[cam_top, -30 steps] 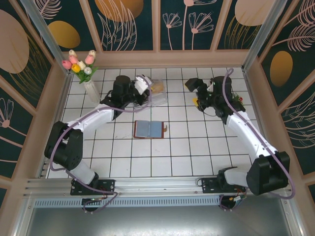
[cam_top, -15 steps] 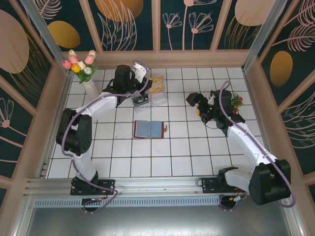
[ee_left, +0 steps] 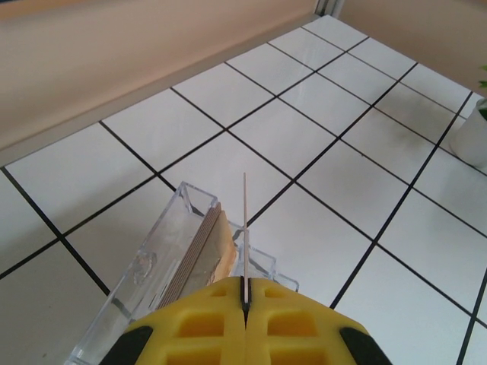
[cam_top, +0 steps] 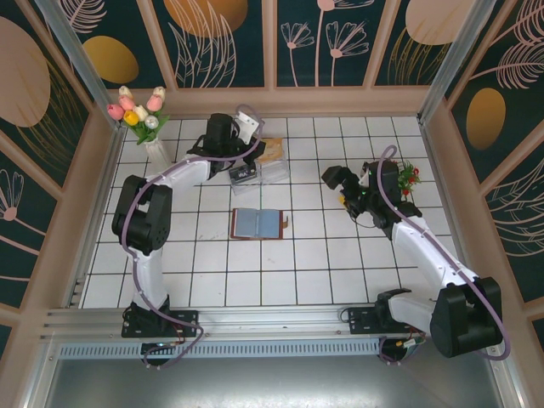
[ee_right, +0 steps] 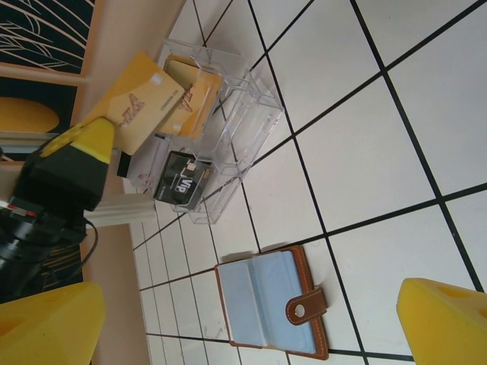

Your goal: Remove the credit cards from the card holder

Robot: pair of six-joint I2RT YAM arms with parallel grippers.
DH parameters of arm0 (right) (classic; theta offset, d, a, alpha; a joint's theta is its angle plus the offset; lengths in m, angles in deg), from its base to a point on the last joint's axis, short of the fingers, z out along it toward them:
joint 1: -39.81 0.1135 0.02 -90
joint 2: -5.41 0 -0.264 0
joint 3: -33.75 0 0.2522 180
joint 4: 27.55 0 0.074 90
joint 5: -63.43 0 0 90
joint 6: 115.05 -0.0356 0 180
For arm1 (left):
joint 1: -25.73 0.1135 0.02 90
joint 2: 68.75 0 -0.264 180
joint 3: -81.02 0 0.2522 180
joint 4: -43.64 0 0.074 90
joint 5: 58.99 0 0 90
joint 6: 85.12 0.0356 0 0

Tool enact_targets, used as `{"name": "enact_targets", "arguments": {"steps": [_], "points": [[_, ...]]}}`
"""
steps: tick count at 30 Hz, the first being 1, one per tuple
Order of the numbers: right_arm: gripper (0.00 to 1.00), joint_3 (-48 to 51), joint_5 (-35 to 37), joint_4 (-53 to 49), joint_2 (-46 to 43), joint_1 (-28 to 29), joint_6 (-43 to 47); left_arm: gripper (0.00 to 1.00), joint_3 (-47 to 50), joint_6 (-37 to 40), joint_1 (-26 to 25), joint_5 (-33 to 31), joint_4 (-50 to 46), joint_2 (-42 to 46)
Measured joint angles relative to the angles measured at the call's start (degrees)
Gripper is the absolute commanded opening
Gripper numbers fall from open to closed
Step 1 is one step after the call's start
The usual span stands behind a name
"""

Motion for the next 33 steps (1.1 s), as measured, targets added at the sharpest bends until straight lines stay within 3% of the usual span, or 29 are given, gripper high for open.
{"name": "enact_targets", "arguments": {"steps": [21, 33], "points": [[0.99, 0.7, -0.7, 1.4, 0.0, 0.4, -2.8, 0.0, 2.3, 7.6, 0.0, -1.0, 5.2, -1.1], [0.99, 1.7, -1.1, 3.1, -0.6, 0.5, -4.4, 0.0, 2.3, 11.6, 0.0, 1.7, 6.4, -3.4]]}}
